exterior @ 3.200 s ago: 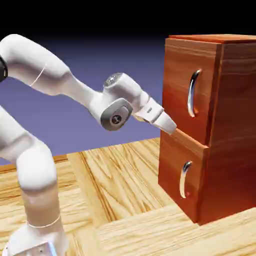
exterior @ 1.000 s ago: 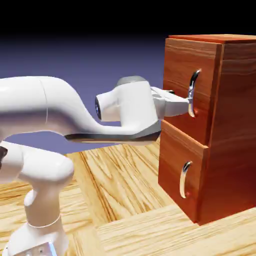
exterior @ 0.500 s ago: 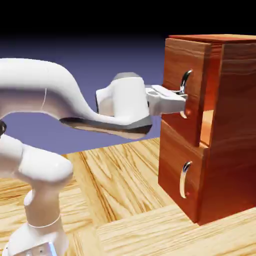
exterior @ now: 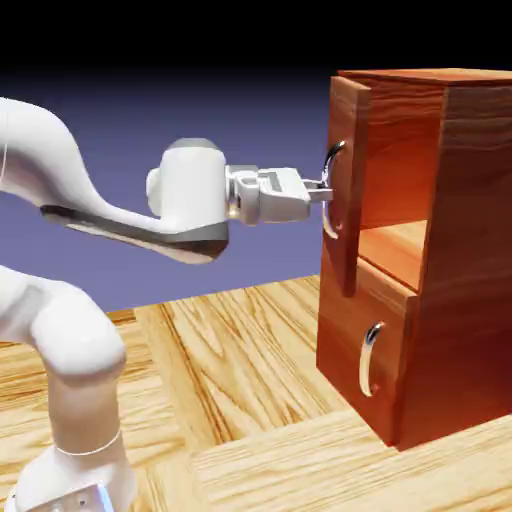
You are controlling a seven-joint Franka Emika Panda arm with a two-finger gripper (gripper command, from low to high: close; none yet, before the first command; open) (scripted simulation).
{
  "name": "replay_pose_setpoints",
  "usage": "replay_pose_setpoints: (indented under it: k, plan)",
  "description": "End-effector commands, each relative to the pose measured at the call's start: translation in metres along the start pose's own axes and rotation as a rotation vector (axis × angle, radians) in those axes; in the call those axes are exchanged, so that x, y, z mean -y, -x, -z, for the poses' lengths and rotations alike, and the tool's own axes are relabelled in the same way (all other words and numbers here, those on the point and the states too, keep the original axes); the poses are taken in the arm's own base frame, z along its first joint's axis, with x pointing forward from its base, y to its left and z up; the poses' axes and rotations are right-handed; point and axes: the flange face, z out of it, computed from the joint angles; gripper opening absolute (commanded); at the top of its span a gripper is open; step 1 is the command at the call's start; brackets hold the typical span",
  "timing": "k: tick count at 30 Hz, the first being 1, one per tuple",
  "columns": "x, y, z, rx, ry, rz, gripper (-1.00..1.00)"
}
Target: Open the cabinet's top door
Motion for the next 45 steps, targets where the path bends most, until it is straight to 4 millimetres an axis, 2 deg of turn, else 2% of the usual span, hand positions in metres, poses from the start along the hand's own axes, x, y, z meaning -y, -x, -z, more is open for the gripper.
replay_pose_setpoints:
  k: [1,4,12,24,30,37,45]
  plan:
    - [0.001,0.002,0.003,-0.01,0.01,-0.002,-1.0]
    - [0.007,0.007,0.015,-0.048,0.048,-0.001,-1.0]
    - [0.013,0.013,0.025,-0.079,0.08,-0.002,-1.0]
    - [0.038,0.037,0.064,-0.212,0.215,-0.003,-1.0]
    - [0.039,0.039,0.065,-0.216,0.219,-0.002,-1.0]
    - [0.068,0.068,0.094,-0.347,0.348,-0.002,-1.0]
    - [0.111,0.11,0.12,-0.514,0.516,-0.002,-1.0]
